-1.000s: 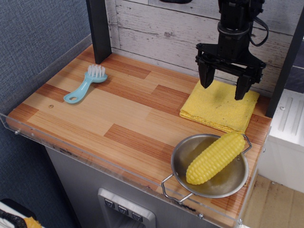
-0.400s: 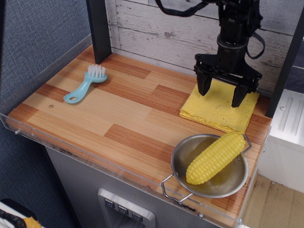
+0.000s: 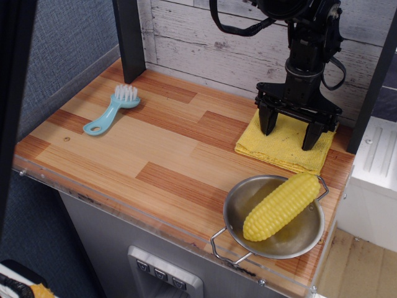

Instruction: Move the yellow cloth to the left beside the brush

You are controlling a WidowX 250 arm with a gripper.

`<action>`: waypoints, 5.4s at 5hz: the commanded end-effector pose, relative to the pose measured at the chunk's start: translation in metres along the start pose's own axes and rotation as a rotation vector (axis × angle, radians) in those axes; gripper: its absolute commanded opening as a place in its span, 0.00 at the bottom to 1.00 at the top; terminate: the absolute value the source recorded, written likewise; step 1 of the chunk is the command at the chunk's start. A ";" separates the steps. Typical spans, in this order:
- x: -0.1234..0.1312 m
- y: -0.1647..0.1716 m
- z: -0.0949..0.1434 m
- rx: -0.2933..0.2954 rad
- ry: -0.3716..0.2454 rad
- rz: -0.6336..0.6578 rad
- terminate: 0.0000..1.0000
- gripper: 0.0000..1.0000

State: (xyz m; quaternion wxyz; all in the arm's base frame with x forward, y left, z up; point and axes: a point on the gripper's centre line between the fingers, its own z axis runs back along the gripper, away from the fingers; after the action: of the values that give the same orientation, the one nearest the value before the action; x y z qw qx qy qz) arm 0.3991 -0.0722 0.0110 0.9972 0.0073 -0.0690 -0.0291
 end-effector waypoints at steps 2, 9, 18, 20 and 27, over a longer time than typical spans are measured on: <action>-0.015 0.008 -0.018 0.016 0.080 0.023 0.00 1.00; -0.020 0.088 -0.007 0.052 0.139 -0.045 0.00 1.00; -0.004 0.164 0.053 -0.052 -0.022 -0.018 0.00 1.00; 0.004 0.171 0.105 -0.055 -0.081 0.007 0.00 1.00; -0.037 0.116 0.153 -0.022 -0.040 -0.076 0.00 1.00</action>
State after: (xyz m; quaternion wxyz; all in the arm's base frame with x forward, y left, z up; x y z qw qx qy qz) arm 0.3462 0.0437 0.1319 0.9964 -0.0084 -0.0513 -0.0663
